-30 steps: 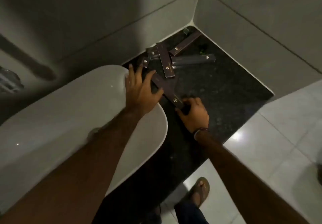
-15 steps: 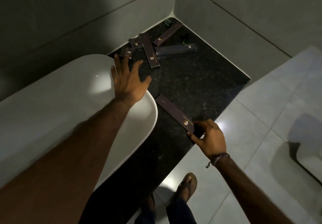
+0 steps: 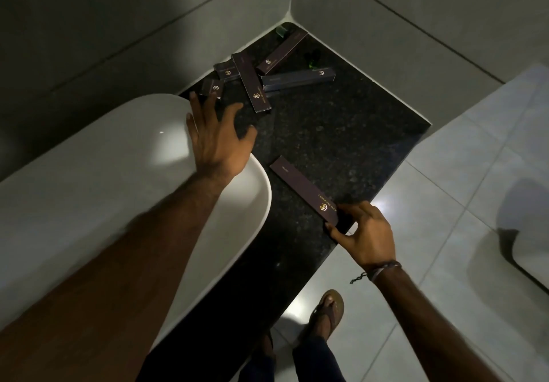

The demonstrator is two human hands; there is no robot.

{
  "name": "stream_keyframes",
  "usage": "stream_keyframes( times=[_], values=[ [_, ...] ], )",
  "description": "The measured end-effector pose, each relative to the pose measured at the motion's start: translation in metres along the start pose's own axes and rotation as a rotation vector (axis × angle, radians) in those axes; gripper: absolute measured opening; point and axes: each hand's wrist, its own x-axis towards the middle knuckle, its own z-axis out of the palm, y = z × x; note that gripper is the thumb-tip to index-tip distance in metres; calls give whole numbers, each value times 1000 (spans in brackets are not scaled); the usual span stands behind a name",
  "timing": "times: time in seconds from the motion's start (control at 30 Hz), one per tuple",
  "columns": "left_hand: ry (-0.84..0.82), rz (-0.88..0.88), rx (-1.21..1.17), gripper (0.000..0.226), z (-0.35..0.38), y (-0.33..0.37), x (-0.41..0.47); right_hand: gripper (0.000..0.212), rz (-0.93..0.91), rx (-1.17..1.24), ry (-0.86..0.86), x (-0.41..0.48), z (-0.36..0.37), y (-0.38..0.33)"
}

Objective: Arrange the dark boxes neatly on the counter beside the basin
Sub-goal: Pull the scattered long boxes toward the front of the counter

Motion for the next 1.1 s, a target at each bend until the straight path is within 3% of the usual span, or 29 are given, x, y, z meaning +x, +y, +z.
stream_keyframes(
  times=[0.33, 0.47, 0.63, 0.87, 1.1],
  values=[
    [9, -25, -11, 52, 0, 3, -2, 61, -4, -13, -33, 4, -10, 3],
    [33, -25, -40, 49, 3, 1, -3, 69, 69, -12, 145, 12, -24, -8],
    [22, -27, -54, 48, 4, 3, -1, 56, -8, 102, 159, 96, -13, -73],
    [62, 27, 84, 46, 4, 0, -2, 74, 30, 111, 73, 253, 30, -163],
    [37, 19, 97, 48, 3, -1, -1, 56, -51, 0, 17, 235, 21, -124]
  ],
)
